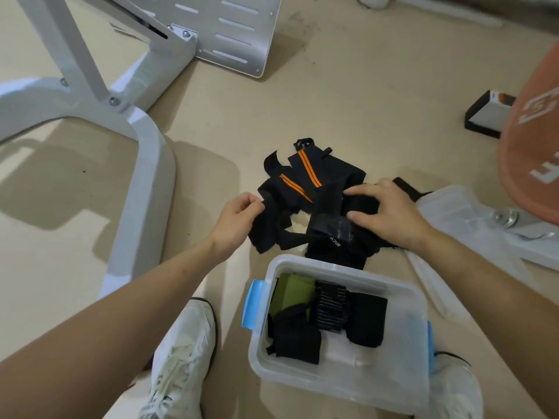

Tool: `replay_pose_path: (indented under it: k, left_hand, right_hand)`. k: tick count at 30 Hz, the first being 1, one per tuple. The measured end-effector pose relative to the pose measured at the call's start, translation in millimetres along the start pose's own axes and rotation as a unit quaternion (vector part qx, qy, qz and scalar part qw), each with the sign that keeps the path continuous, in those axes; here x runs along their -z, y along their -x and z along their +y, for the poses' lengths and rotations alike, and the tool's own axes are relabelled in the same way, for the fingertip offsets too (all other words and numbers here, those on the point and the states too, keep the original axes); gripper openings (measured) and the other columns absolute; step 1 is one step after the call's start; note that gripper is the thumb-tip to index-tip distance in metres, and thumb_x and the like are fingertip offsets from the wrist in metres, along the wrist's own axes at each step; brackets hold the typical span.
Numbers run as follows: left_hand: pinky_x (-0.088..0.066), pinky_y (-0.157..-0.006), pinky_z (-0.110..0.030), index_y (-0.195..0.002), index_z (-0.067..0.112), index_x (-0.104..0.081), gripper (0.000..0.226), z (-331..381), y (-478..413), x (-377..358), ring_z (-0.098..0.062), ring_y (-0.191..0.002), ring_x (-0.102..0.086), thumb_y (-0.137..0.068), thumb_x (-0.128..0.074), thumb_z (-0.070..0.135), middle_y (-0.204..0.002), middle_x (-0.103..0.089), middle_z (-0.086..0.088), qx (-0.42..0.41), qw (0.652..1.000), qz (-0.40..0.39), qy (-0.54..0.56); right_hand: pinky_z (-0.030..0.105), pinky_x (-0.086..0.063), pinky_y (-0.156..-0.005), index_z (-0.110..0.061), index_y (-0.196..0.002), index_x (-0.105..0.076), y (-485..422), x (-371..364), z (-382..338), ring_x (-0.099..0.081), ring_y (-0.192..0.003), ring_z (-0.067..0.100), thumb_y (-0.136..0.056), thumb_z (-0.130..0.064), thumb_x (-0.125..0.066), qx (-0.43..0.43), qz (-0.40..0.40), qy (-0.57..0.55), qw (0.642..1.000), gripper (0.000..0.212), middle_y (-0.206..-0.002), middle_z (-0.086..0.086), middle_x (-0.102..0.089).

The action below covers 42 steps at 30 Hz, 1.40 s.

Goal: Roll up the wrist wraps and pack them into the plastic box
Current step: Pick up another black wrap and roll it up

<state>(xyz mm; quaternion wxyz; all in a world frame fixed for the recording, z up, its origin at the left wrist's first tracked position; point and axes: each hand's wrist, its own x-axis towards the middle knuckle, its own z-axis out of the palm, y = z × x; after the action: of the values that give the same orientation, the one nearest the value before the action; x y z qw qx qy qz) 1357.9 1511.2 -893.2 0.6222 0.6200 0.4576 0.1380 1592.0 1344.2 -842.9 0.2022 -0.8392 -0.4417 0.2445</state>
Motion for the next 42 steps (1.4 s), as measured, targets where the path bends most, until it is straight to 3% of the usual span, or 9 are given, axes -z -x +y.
replay_pose_path:
  k: [3,8,10,15,19,23,32,37,42]
  left_hand:
    - [-0.044,-0.055,-0.014,-0.085,0.012,-0.059,0.019,27.8,3.1,-1.1,0.001,-0.056,-0.054,-0.103,-0.053,0.009,-0.070,-0.059,0.004,-0.045,0.999,-0.028,0.004]
    - [-0.044,-0.055,-0.015,-0.088,0.010,-0.060,0.016,56.2,5.3,-3.1,-0.006,-0.057,-0.053,-0.103,-0.056,0.007,-0.072,-0.057,-0.010,-0.089,0.995,-0.050,0.010]
    - [-0.045,-0.058,-0.016,-0.086,0.013,-0.060,0.018,56.4,2.2,4.3,-0.005,-0.058,-0.054,-0.103,-0.056,0.007,-0.070,-0.058,-0.007,-0.097,0.995,-0.023,-0.020]
    - [-0.046,-0.069,-0.024,-0.096,0.015,-0.058,0.011,53.7,-7.0,56.0,-0.010,-0.075,-0.058,-0.105,-0.051,0.016,-0.081,-0.063,0.002,-0.088,0.982,0.136,-0.097]
    - [-0.044,-0.066,-0.024,-0.101,0.009,-0.059,0.011,58.6,5.2,75.7,-0.013,-0.073,-0.058,-0.105,-0.052,0.017,-0.081,-0.066,-0.002,-0.069,0.983,0.061,-0.160]
    - [-0.051,-0.062,-0.017,-0.105,0.010,-0.059,0.014,90.1,23.6,67.7,-0.017,-0.073,-0.061,-0.106,-0.053,0.023,-0.084,-0.067,-0.003,-0.064,0.988,0.035,-0.140]
    - [-0.044,-0.051,-0.015,-0.103,0.014,-0.060,0.009,198.8,89.0,64.3,-0.010,-0.063,-0.057,-0.105,-0.053,0.019,-0.074,-0.065,0.000,-0.151,0.974,0.004,-0.170]
    - [-0.046,-0.066,-0.026,-0.094,0.022,-0.067,0.013,255.4,134.4,56.8,-0.015,-0.072,-0.057,-0.103,-0.057,0.022,-0.079,-0.065,-0.001,-0.191,0.964,-0.035,-0.179]
    - [-0.056,-0.081,-0.032,-0.099,0.017,-0.074,0.012,291.6,187.5,43.8,-0.022,-0.083,-0.068,-0.095,-0.072,0.028,-0.089,-0.071,-0.008,-0.220,0.964,-0.102,-0.110]
  right_hand:
    - [0.014,-0.036,-0.076,-0.038,-0.118,-0.068,-3.7,-22.1,-28.8,-0.050,-0.096,0.010,-0.073,-0.054,-0.083,0.000,-0.056,-0.025,0.998,0.049,-0.103,-0.003,-0.047]
    - [0.035,-0.049,-0.080,-0.029,-0.079,-0.071,-20.9,-51.3,-61.3,-0.055,-0.093,0.014,-0.075,-0.055,-0.081,0.031,-0.033,-0.012,0.999,0.028,-0.098,-0.004,-0.051]
    - [0.036,-0.048,-0.077,-0.022,-0.061,-0.063,-25.1,-51.3,-59.0,-0.056,-0.089,0.015,-0.082,-0.046,-0.079,0.035,-0.012,-0.014,0.999,0.036,-0.088,-0.006,-0.052]
    - [0.040,-0.054,-0.073,-0.019,-0.056,-0.059,-21.4,-26.6,-10.9,-0.064,-0.077,0.021,-0.085,-0.039,-0.078,-0.021,-0.014,0.068,0.997,0.039,-0.072,-0.003,-0.058]
    - [0.034,-0.052,-0.077,-0.021,-0.081,-0.076,-8.6,-2.1,5.8,-0.066,-0.084,0.016,-0.086,-0.043,-0.076,-0.037,-0.090,0.080,0.992,0.023,-0.084,-0.005,-0.072]
    - [0.017,-0.049,-0.084,-0.013,-0.099,-0.080,-2.0,38.3,-25.5,-0.066,-0.094,0.010,-0.089,-0.016,-0.075,-0.021,-0.017,-0.075,0.997,0.011,-0.099,-0.003,-0.075]
    - [0.014,-0.053,-0.074,-0.019,-0.096,-0.077,59.6,168.2,-107.4,-0.068,-0.087,0.006,-0.095,-0.001,-0.064,0.036,0.048,-0.307,0.950,0.022,-0.095,-0.003,-0.075]
    - [0.018,-0.054,-0.077,-0.015,-0.105,-0.075,105.1,226.4,-152.5,-0.069,-0.087,0.007,-0.097,0.000,-0.060,0.086,0.038,-0.330,0.939,0.022,-0.097,0.001,-0.075]
    - [0.042,-0.054,-0.101,-0.011,-0.134,-0.062,151.8,246.9,-178.4,-0.065,-0.118,0.022,-0.099,0.005,-0.053,0.110,0.032,-0.426,0.898,0.040,-0.129,0.005,-0.067]
